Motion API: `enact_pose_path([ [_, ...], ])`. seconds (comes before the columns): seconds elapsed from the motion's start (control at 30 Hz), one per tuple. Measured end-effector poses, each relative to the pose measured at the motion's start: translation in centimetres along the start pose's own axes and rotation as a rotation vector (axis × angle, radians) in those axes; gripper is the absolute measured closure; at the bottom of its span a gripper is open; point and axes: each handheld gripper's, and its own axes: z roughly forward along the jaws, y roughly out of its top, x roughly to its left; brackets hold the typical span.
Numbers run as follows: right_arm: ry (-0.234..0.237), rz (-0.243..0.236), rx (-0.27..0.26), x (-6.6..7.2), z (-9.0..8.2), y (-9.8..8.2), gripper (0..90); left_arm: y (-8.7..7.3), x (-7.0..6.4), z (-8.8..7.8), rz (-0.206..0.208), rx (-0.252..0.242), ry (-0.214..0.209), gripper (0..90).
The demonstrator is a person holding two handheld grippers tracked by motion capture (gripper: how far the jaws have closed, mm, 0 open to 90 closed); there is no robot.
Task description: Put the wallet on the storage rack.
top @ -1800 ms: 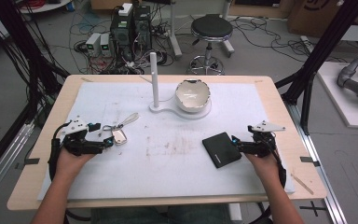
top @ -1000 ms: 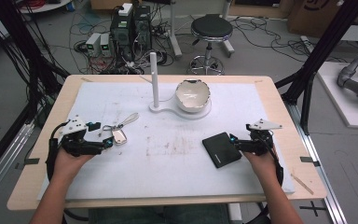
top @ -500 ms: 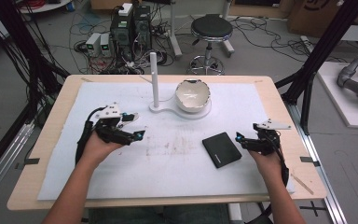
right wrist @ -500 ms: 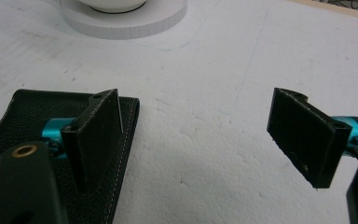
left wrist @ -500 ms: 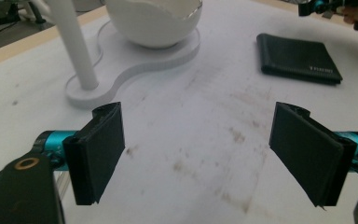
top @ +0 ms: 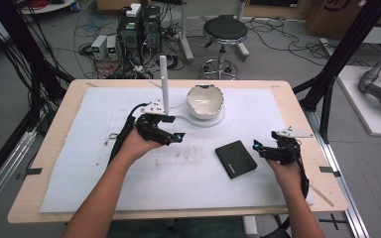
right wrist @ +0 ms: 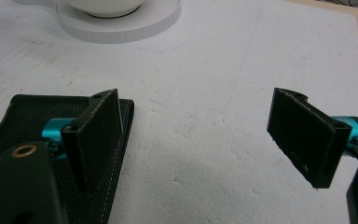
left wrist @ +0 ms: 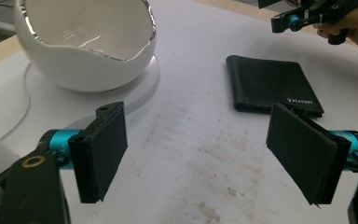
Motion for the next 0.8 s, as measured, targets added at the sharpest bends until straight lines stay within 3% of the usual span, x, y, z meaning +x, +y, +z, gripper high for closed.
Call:
enact_pose_path([
  [0.4, -0.006, 0.013, 0.004, -0.4, -0.1, -0.2, 18.2, 1.2, -0.7, 3.9, 0.028, 0.048, -0.044, 20.1],
  [0.8, -0.022, 0.026, 0.002, -0.8, -1.2, -1.0, 18.2, 1.8, -1.2, 8.0, 0.021, 0.095, -0.099, 20.0],
])
